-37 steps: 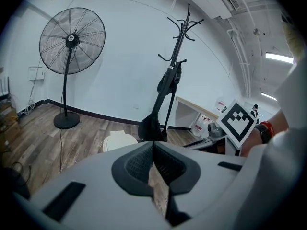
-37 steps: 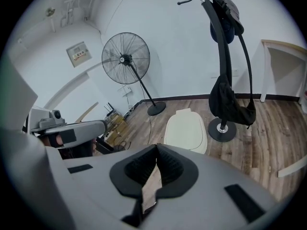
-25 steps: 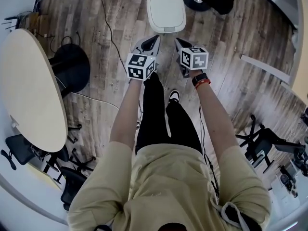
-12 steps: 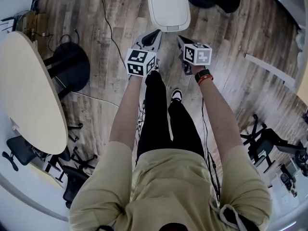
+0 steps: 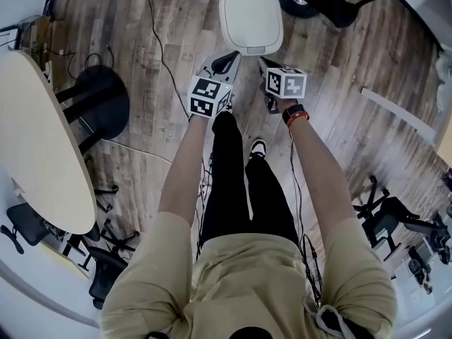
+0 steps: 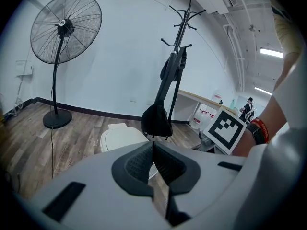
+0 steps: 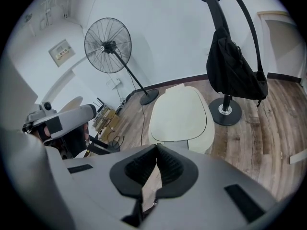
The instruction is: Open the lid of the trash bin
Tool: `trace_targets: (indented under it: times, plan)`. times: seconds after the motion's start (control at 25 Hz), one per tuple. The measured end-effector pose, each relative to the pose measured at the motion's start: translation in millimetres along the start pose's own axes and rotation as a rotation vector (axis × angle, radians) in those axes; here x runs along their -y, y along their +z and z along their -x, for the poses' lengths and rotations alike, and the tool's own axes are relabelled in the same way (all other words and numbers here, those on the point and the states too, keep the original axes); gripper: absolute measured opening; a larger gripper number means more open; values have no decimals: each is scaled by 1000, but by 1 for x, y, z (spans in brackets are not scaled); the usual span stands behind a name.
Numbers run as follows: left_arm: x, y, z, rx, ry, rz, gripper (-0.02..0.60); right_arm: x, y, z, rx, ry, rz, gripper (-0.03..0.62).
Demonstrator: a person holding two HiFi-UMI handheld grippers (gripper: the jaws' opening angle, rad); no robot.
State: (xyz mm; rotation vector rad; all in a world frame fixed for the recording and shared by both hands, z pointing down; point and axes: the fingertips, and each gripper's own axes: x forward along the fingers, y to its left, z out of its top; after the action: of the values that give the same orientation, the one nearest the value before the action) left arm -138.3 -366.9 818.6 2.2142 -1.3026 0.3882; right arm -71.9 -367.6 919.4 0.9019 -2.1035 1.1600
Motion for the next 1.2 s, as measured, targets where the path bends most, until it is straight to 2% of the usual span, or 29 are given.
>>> trace_targets:
  times: [0.12,0.28,0.56,0.72,0.8,1.2]
  plan:
    - [-6,-9,-10,0,-7,2,25,6,0,-12,3,0,-5,2]
    - [-10,-20,-25,-3,-24,12,25,25,-1,-19,-10,-53,-25,2]
    - [-21,-38,-43,-15,-42,2,25,38,-3,-45,-31,-63,8,2]
    - [-22,-50,-43,-47,-54,-32,25,38,-9,-57,-32,-61,-29,2]
    - [-22,-53,-47,-51,-54,-25,25,44,-10,-59,-34,-66,-39,2]
    - [-25,-64,-52,-55,-57,-7,25,53,-17,-74,-66,-91,12,2]
